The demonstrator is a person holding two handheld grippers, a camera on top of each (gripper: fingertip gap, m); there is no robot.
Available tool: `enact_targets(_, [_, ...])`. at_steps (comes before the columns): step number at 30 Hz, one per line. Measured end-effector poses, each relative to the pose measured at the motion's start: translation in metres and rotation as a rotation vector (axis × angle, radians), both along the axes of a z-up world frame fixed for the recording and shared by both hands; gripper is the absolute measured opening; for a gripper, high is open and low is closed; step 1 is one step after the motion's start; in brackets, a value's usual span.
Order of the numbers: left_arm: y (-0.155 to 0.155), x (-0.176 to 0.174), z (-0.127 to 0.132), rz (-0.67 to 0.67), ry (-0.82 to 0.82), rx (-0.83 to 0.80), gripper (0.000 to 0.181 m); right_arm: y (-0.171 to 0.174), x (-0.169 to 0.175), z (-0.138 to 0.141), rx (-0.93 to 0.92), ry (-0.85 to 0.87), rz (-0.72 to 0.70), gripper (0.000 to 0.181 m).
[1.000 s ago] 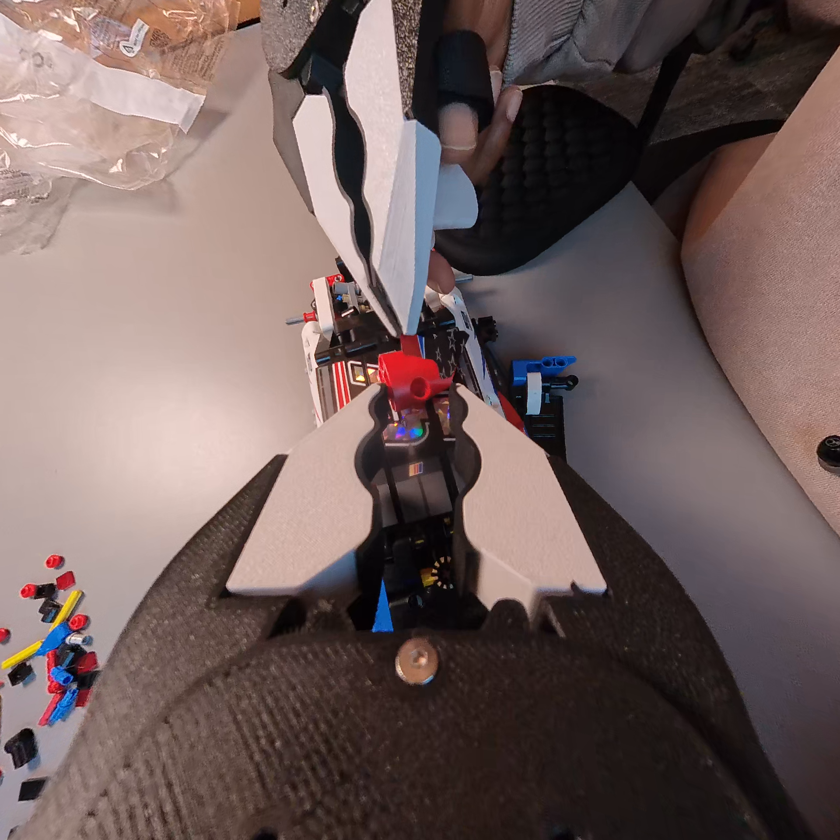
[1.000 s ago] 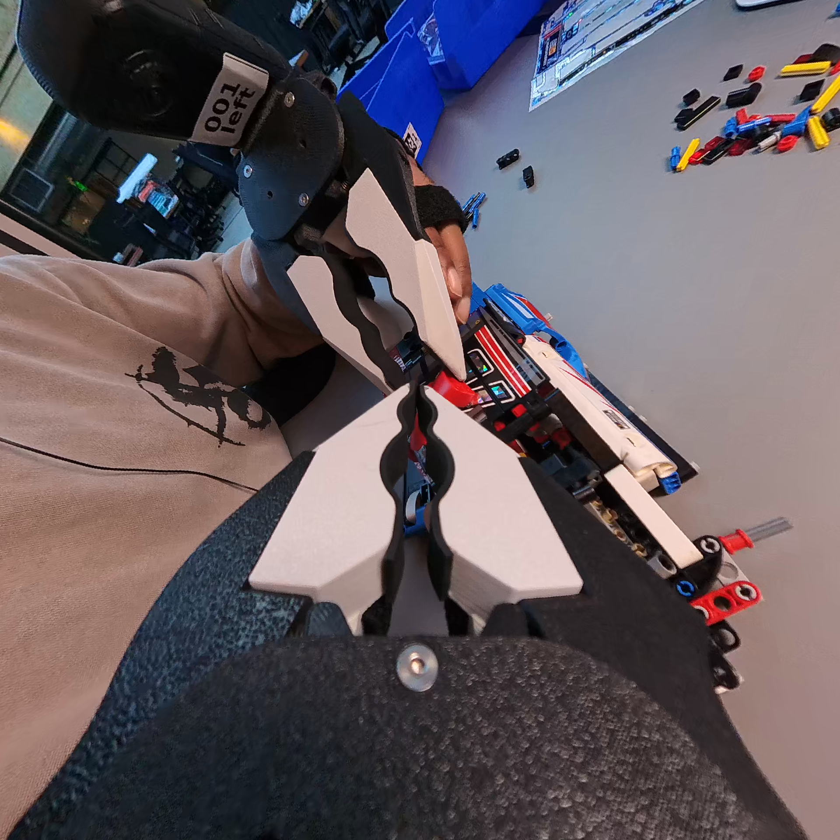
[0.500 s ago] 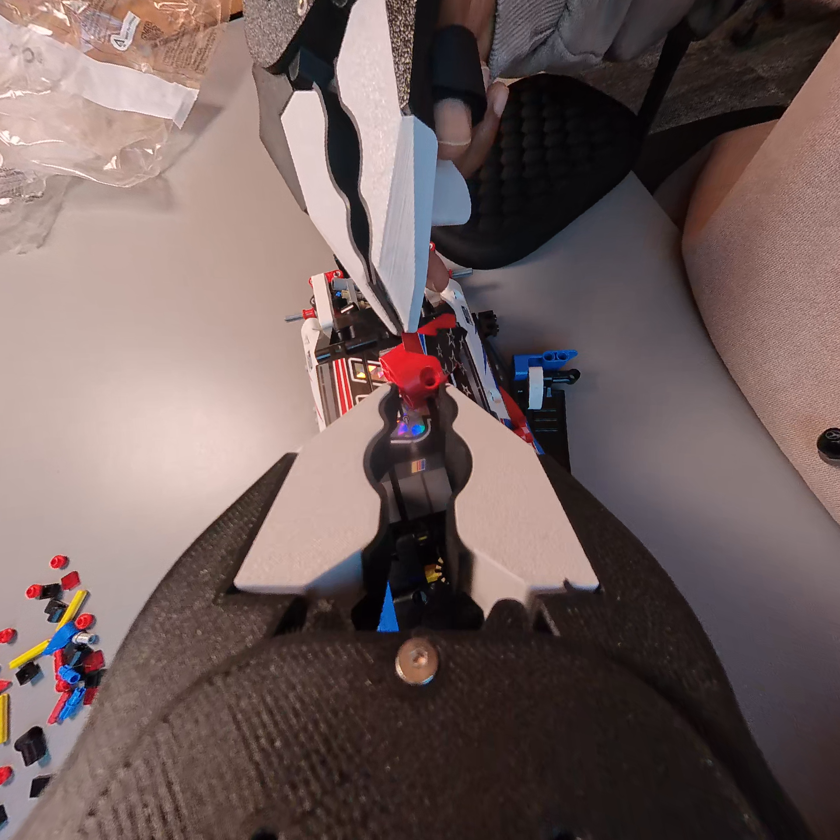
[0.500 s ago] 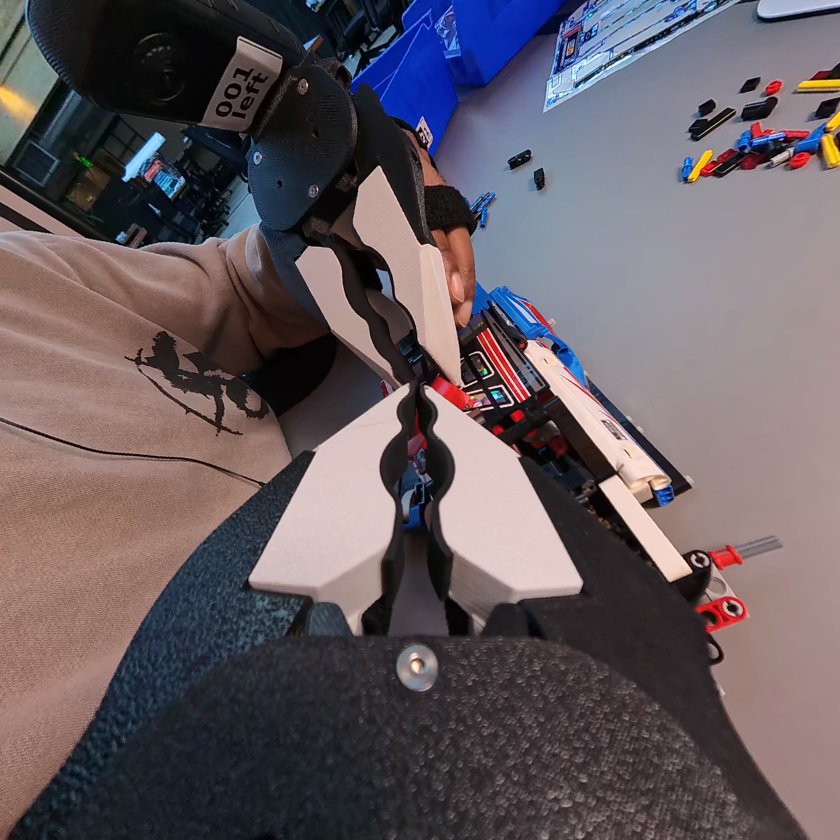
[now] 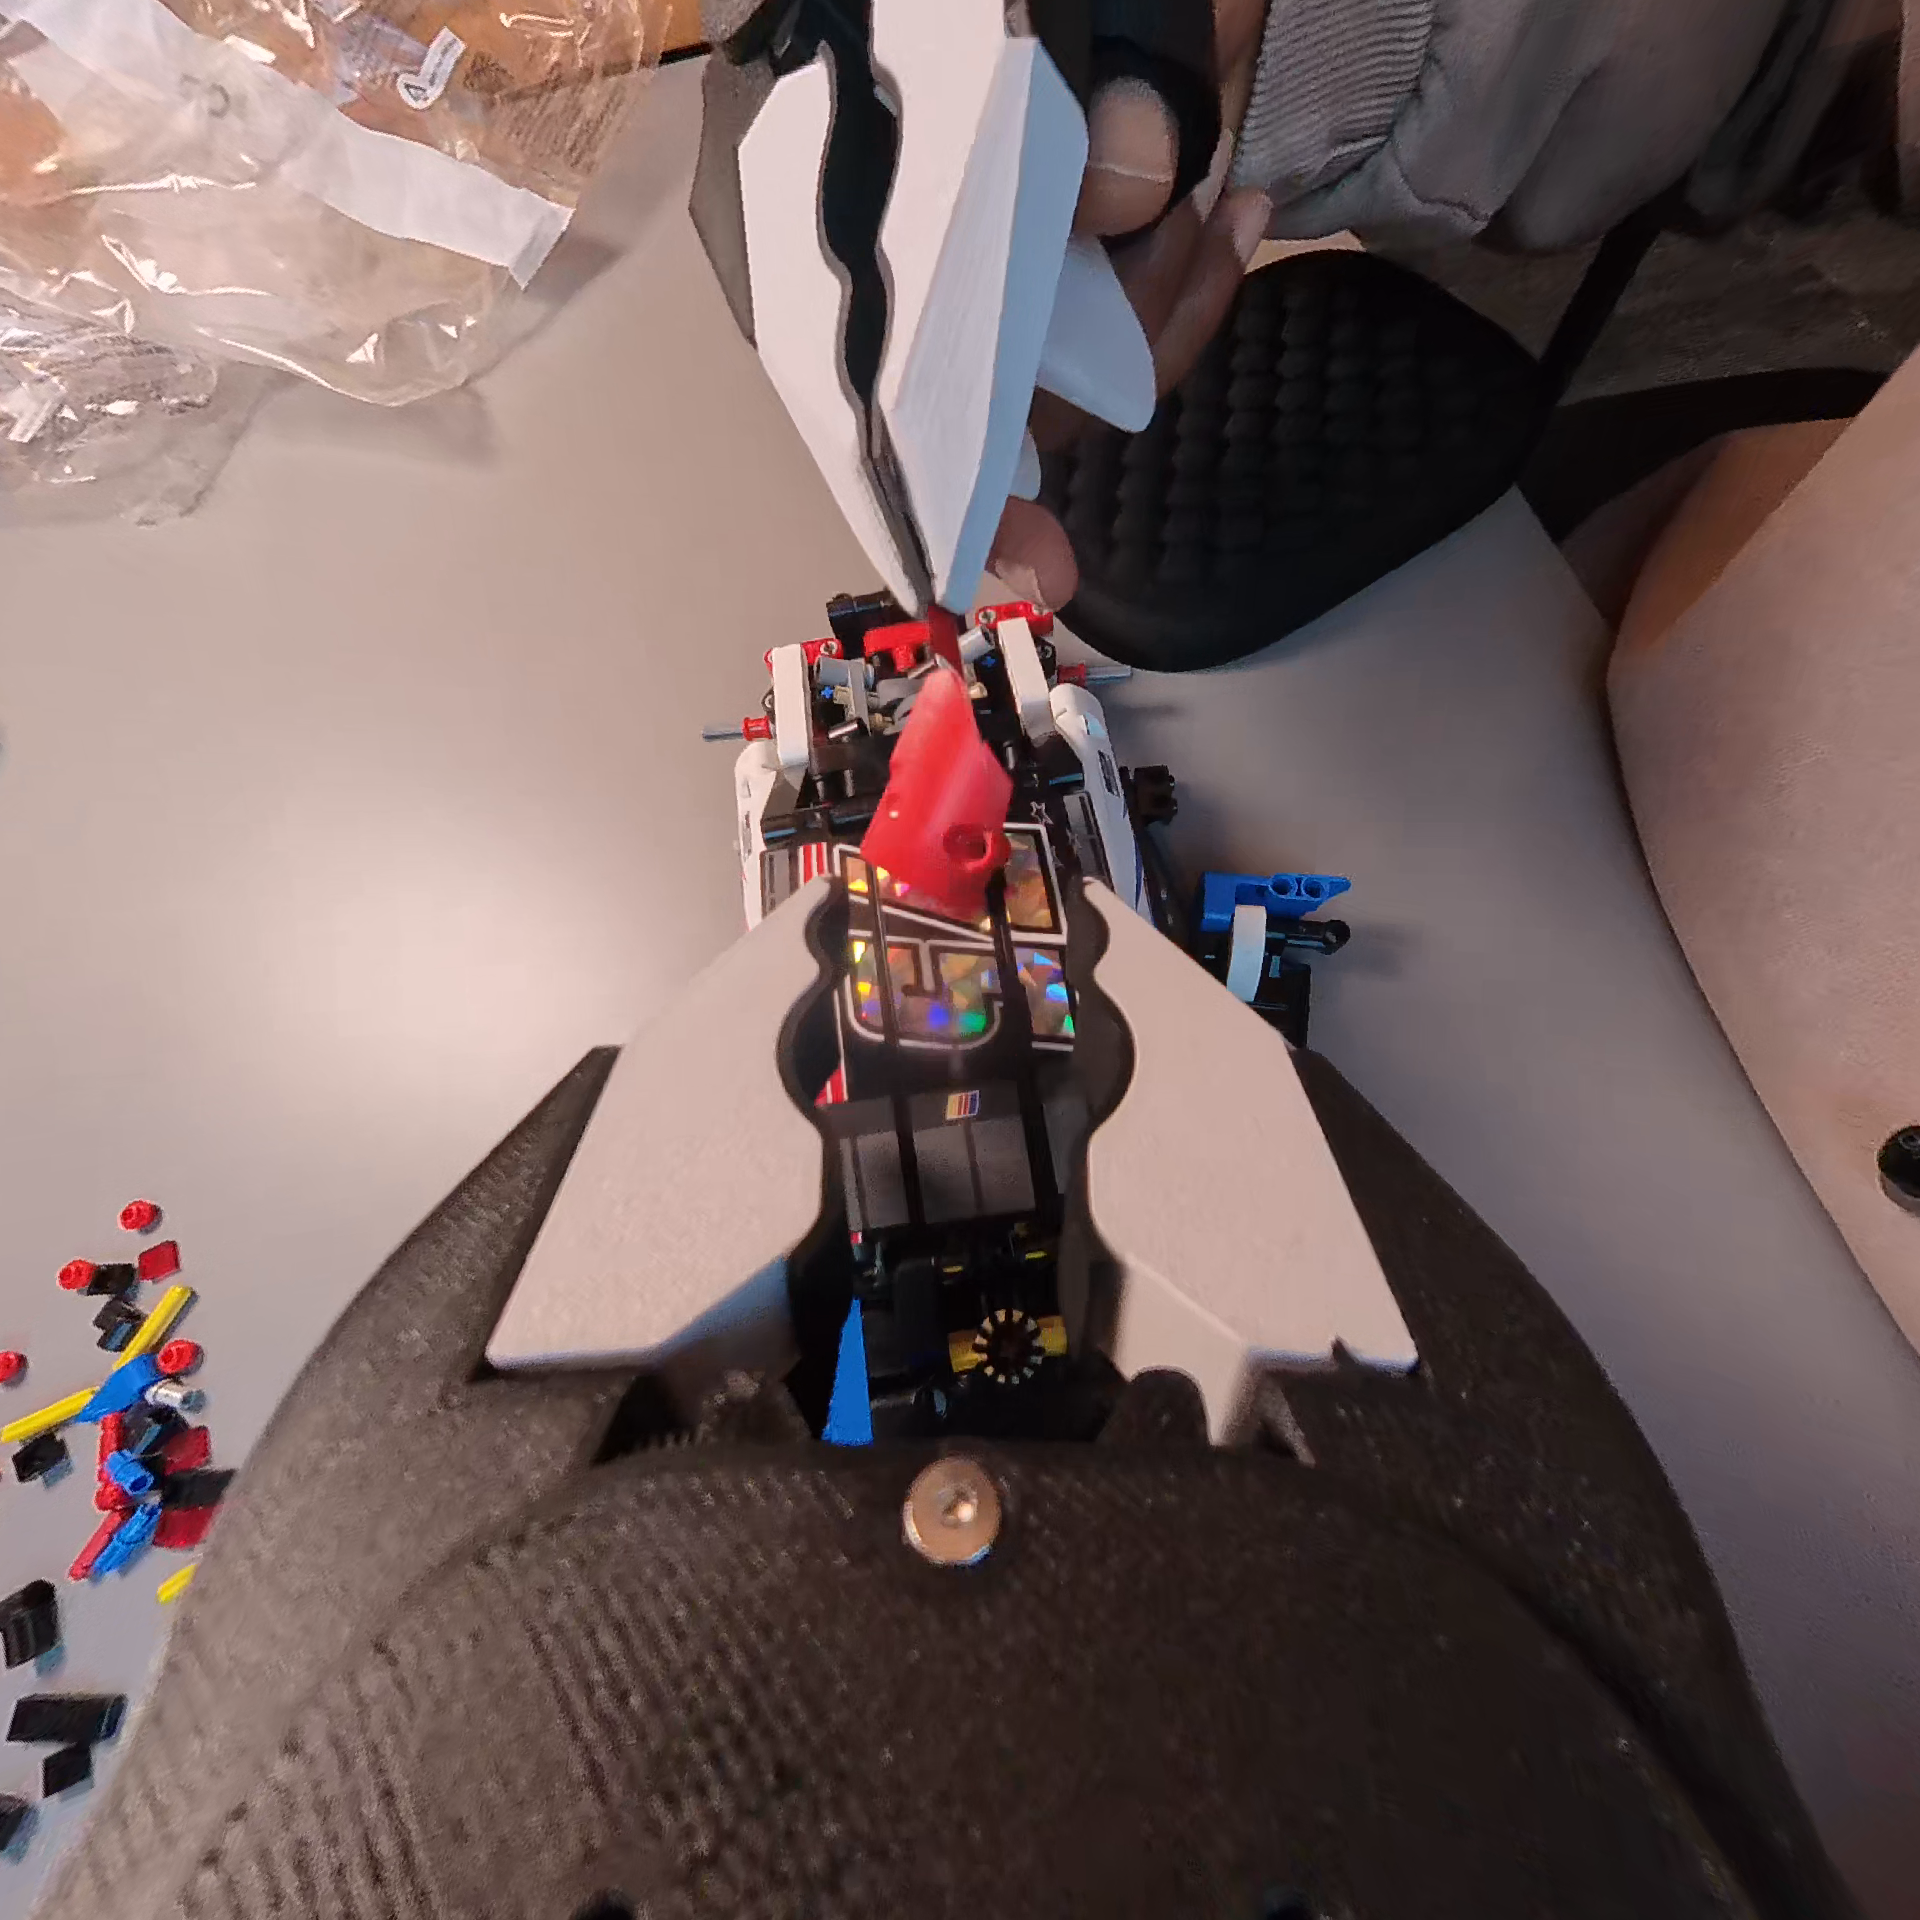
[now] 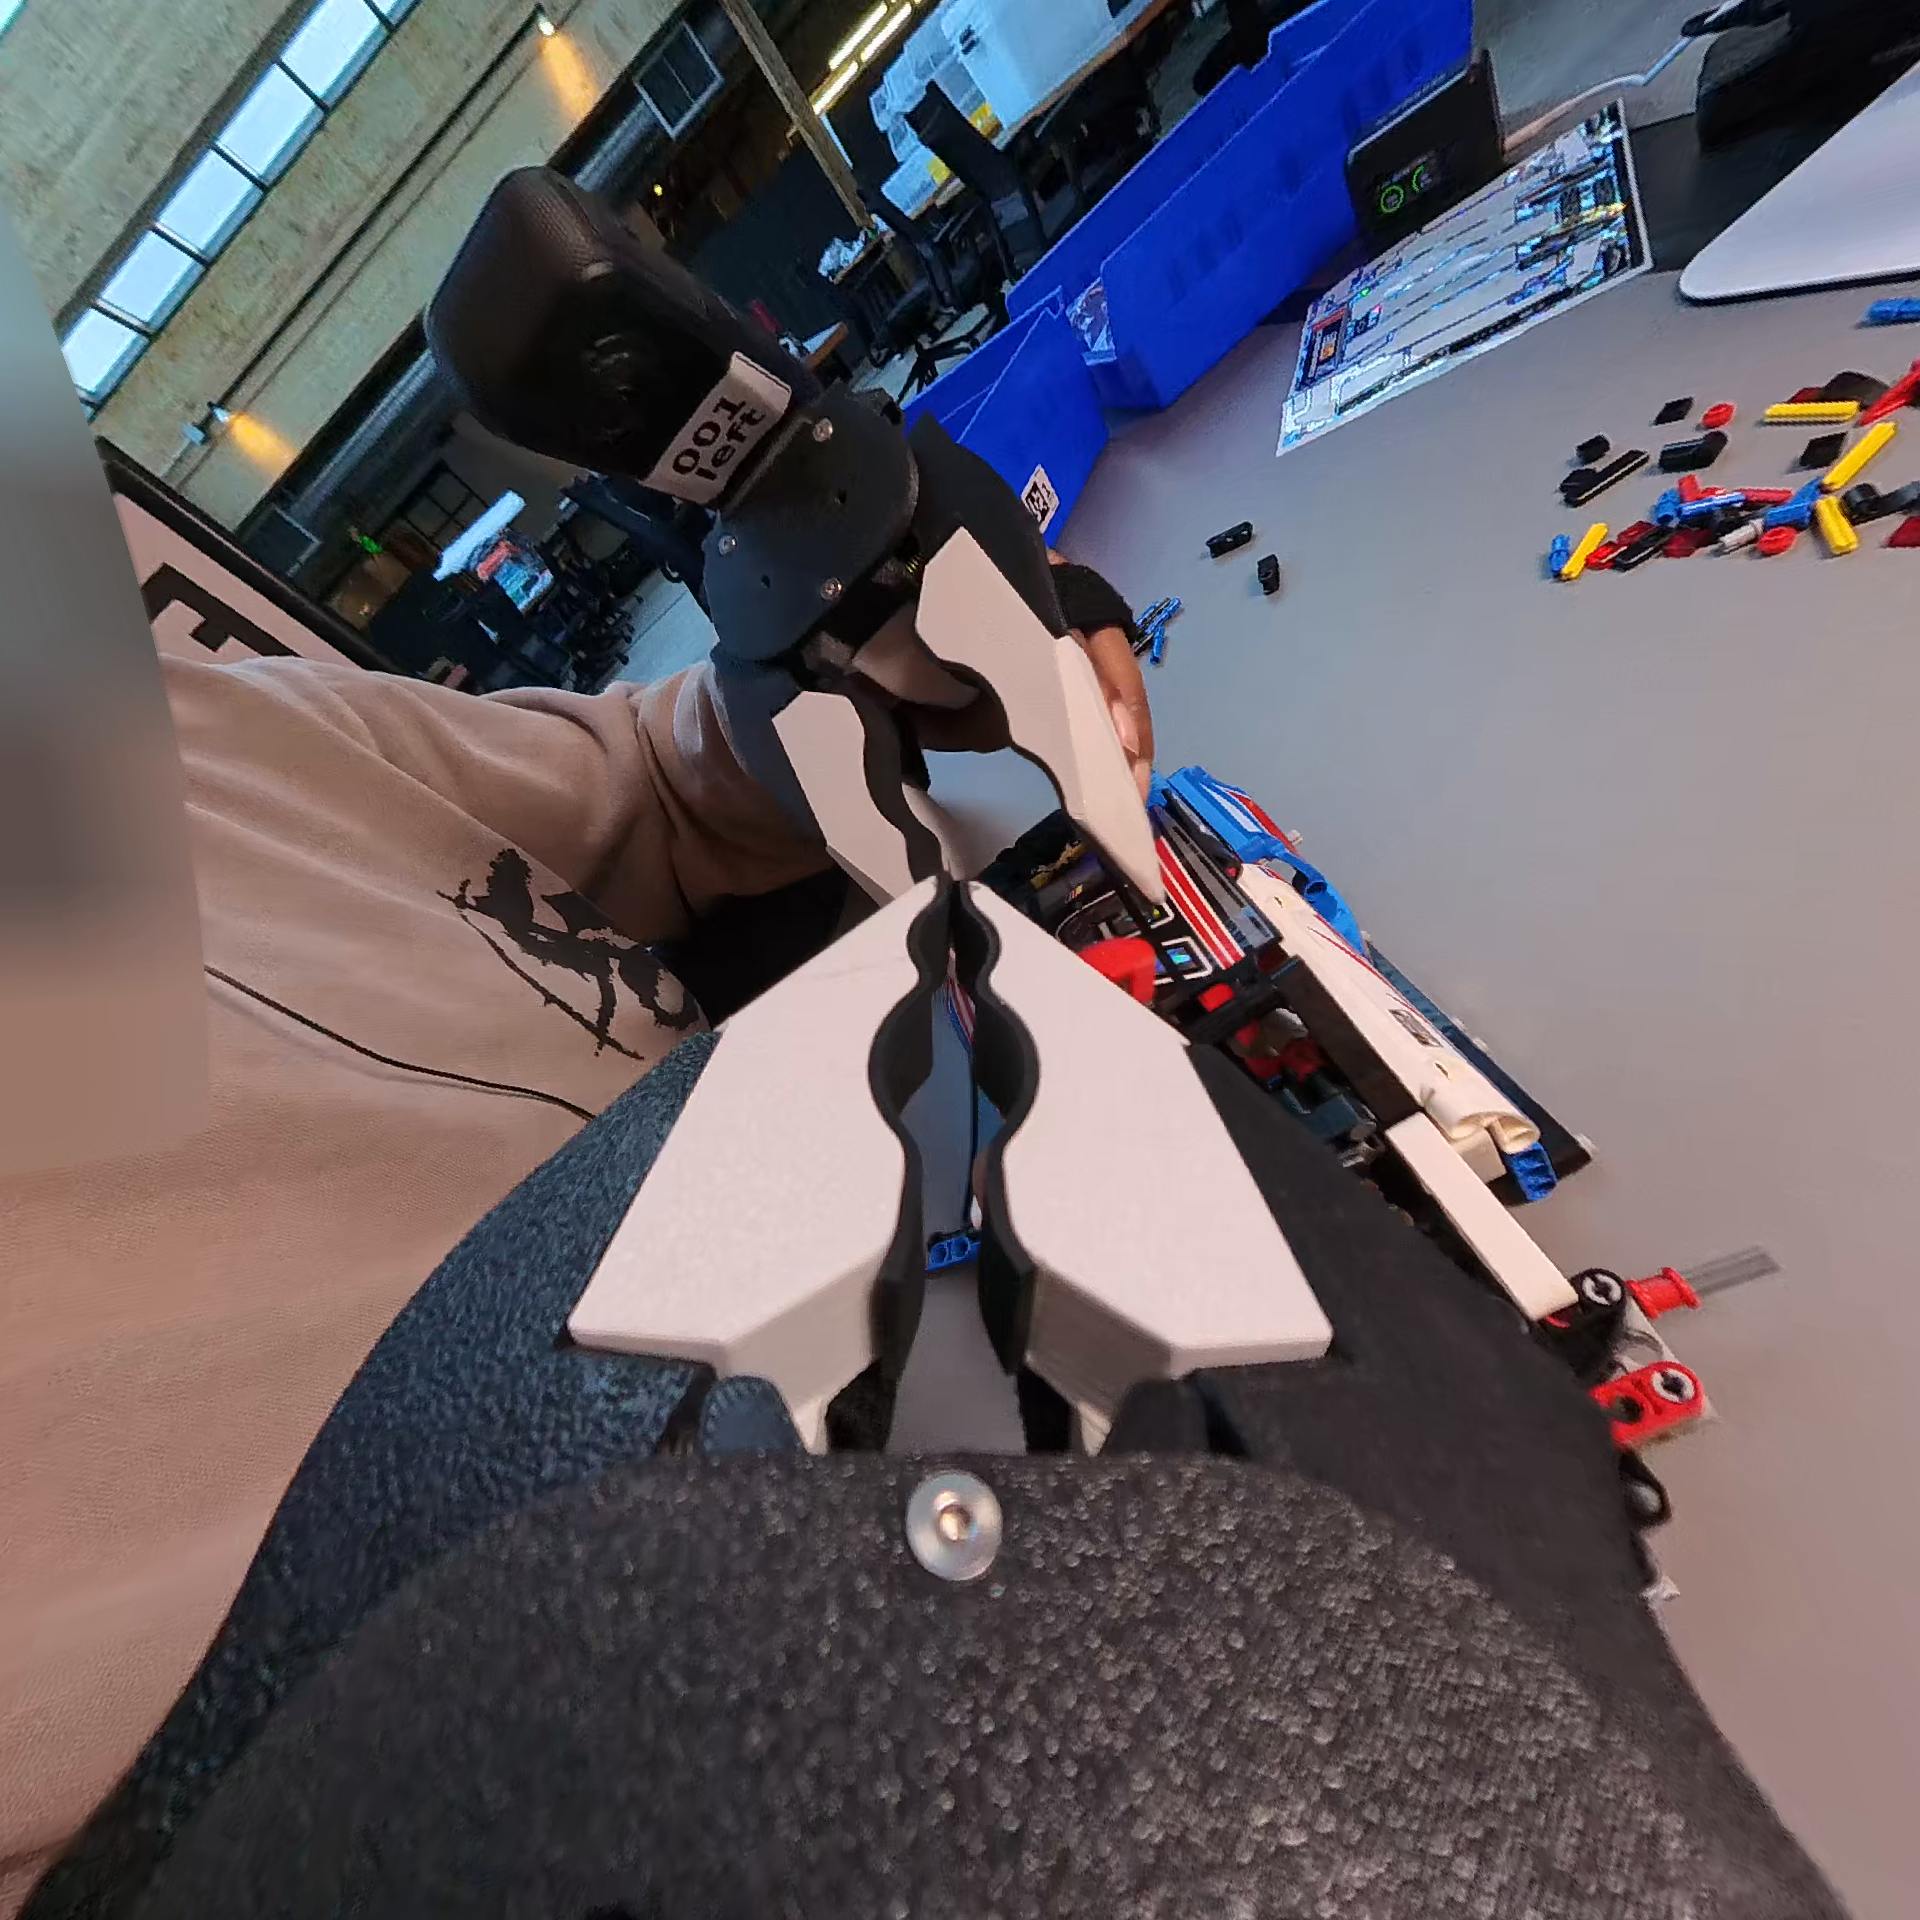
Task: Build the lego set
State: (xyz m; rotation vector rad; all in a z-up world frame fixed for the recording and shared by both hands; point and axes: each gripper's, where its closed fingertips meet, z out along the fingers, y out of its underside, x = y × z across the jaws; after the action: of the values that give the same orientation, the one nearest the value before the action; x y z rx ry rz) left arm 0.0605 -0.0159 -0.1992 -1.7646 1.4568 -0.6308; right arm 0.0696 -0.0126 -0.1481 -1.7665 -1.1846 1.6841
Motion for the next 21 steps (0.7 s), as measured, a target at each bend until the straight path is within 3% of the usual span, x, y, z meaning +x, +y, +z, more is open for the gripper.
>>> enact_targets(5, [0.004, 0.013, -0.002, 0.033, 0.010, -0.014, 0.049, -0.005, 0.004, -0.001, -0.009, 0.023, 0.004, 0.000])
enact_targets(9, [-0.007, 0.030, 0.002, -0.038, -0.025, -0.054, 0.053, -0.008, 0.004, -0.002, -0.022, 0.041, 0.010, 0.000])
enact_targets(17, [0.002, 0.027, -0.001, -0.019, -0.016, -0.033, 0.024, -0.009, 0.003, 0.000, -0.009, 0.059, 0.019, 0.000])
enact_targets(21, [0.010, 0.015, 0.001, -0.004, 0.031, 0.102, 0.011, -0.012, -0.001, 0.002, 0.018, 0.066, 0.033, 0.000])
